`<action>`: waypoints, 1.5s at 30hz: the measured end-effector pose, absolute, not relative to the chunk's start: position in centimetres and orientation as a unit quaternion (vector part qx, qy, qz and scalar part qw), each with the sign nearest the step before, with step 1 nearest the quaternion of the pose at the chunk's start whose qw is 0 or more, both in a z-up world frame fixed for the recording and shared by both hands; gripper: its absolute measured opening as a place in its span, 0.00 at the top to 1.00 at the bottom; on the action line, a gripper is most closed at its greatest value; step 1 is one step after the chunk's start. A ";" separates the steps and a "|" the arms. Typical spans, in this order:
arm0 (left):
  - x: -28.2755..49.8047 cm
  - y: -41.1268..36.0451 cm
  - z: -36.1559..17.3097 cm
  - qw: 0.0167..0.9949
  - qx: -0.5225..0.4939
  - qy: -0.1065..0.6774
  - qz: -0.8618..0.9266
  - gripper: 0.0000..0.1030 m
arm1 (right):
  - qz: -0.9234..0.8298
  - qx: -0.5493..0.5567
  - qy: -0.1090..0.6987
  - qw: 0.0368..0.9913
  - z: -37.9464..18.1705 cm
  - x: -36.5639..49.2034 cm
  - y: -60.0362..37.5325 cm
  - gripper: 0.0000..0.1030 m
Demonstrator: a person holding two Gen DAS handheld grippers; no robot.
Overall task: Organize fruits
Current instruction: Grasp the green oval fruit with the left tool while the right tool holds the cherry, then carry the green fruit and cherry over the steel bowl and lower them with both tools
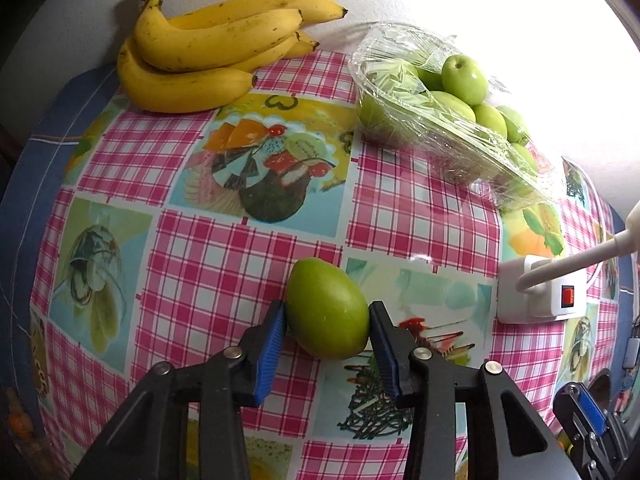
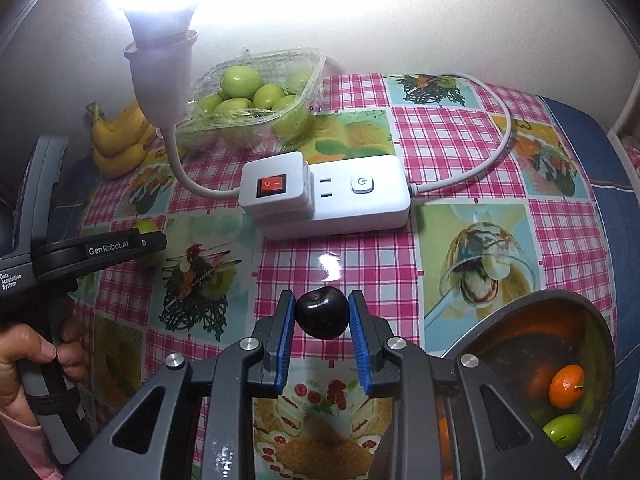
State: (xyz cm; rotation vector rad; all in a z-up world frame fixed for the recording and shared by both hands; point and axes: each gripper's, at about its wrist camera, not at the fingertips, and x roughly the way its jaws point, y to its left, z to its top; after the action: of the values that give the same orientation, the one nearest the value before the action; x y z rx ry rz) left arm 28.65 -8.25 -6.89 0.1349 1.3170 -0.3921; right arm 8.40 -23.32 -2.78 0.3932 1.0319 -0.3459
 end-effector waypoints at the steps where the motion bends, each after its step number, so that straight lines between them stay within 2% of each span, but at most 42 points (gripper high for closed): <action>1: 27.9 -8.2 -6.4 0.772 0.062 0.607 -0.180 0.57 | -0.163 0.188 0.488 0.836 -2.8 8.4 -23.4 0.73; 13: 25.3 -7.1 -5.6 0.769 0.042 0.619 -0.152 0.57 | -0.160 0.195 0.495 0.831 -2.9 7.8 -23.1 0.73; 24: 18.9 -5.5 -3.5 0.772 0.009 0.621 -0.137 0.57 | -0.158 0.197 0.495 0.832 -1.4 5.7 -21.6 0.73; 45: 10.4 -6.3 3.1 0.807 -0.017 0.562 -0.180 0.57 | -0.181 0.202 0.453 0.850 2.6 -1.5 -20.2 0.73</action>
State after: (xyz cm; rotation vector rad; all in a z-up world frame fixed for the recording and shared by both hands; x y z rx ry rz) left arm 10.39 -6.27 3.07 -0.0366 1.2026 -0.3846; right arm -1.52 -20.20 2.65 0.4253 0.9536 -0.3810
